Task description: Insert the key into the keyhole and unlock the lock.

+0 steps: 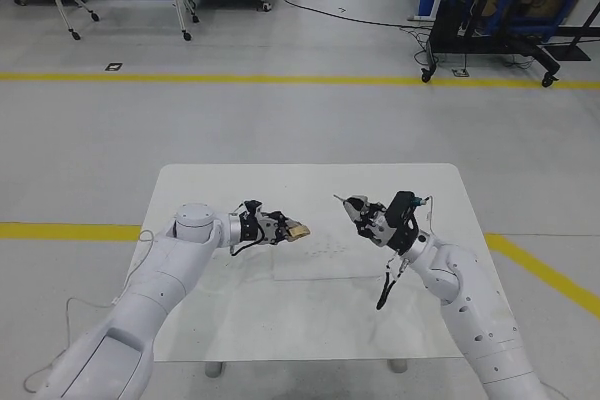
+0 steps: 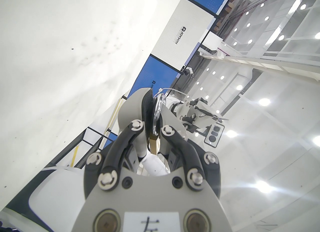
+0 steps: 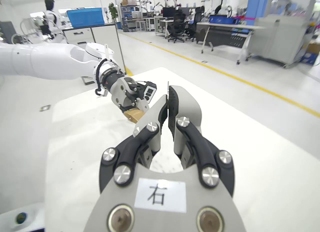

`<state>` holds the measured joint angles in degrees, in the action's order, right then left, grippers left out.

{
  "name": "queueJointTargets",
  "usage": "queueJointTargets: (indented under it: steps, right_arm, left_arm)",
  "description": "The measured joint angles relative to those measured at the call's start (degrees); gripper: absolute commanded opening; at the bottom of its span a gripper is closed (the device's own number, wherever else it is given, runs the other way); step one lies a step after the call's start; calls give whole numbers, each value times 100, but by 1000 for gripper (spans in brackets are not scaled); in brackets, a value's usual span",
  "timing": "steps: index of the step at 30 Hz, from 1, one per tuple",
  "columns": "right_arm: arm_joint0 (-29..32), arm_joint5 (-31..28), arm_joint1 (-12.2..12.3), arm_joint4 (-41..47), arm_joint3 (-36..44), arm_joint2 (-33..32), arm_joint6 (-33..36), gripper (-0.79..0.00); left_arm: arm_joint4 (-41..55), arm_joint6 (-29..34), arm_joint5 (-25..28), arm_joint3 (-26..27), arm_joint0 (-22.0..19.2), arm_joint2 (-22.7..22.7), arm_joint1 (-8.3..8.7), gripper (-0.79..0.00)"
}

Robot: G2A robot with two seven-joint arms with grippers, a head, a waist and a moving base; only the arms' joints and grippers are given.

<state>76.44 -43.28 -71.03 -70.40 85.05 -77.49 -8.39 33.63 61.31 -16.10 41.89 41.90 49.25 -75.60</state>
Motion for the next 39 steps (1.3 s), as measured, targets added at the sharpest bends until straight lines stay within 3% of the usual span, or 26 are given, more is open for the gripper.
queueJointTargets:
  steps: [7, 13, 16, 22, 26, 33, 39]
  right_arm:
    - [-18, -22, -1, 76, -41, 4, 116, -785]
    - [-273, -410, 9, -361, -332, 311, 180, -785]
    - [-543, -527, 60, -1271, -346, 476, 119, -785]
    - [-328, 185, 285, -4421, 623, 857, -600, -785]
    - [-129, 653, 407, -6267, 1051, 1183, -631, -785]
    - [-44, 696, 481, -7252, 1413, 1411, -473, -785]
    - [11, 801, 485, -7370, 1576, 1561, -318, -785]
  left_arm:
    - [1, -3, 3, 0, 1, 2, 0, -785]
    - [260, -571, -134, 227, 233, 192, 11, -785]
    - [311, -646, -171, 317, 298, 288, 37, -785]
    - [248, -849, -158, 568, 431, 362, 63, -785]
    - [210, -912, -349, 668, 487, 330, 57, -785]
    - [193, -1054, -607, 650, 464, 311, 34, -785]
    - [80, -1252, -586, 698, 486, 290, 20, -785]
